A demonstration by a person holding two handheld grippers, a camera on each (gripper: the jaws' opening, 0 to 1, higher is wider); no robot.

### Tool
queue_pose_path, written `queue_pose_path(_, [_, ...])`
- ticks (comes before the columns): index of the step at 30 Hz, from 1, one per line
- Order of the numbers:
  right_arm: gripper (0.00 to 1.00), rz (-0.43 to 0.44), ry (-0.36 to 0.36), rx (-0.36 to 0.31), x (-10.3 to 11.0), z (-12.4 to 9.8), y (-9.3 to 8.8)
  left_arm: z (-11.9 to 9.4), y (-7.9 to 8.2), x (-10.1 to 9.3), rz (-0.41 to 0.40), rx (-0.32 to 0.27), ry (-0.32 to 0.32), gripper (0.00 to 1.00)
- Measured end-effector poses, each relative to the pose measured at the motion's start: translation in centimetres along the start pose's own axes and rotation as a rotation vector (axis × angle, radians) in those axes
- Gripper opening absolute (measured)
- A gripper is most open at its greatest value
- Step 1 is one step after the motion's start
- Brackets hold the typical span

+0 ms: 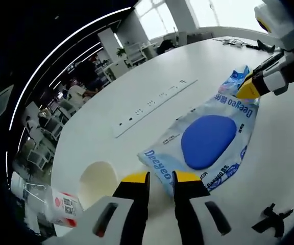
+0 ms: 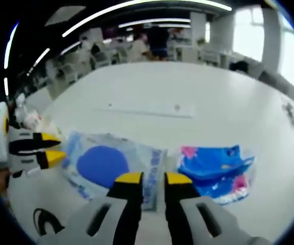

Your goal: Arrange the tabletop items into an orderly group along one side of the table until the central work area is clear of visible clutter.

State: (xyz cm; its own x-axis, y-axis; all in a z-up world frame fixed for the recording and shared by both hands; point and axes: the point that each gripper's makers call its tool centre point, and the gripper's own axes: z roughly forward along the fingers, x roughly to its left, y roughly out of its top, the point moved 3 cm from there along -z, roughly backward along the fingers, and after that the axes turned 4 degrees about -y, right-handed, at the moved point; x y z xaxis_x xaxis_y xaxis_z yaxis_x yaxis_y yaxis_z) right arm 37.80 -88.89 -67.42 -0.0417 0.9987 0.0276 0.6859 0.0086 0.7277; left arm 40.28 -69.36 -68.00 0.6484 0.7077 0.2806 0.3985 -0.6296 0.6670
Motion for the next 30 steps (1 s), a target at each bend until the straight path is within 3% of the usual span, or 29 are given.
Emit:
queue_pose_path(11, [0.36, -0.006, 0.012, -0.028, 0.5, -2.2, 0.7, -2.7, 1.5, -1.1, -0.098, -0.075, -0.08, 0.29])
queue_pose_path(17, [0.47, -0.016, 0.034, -0.031, 1.0, -3.7, 0.5, -4.1, 1.7, -1.4, -0.109, -0.099, -0.1, 0.36])
queue_pose_path(27, [0.59, -0.002, 0.077, -0.041, 1.7, -6.2, -0.3, -6.5, 0.9, -2.3, -0.179, -0.098, -0.172, 0.54])
queue_pose_path(30, [0.62, -0.015, 0.082, -0.042, 1.9, -6.9, -0.7, -7.1, 0.5, -2.1, -0.176, -0.103, -0.165, 0.56])
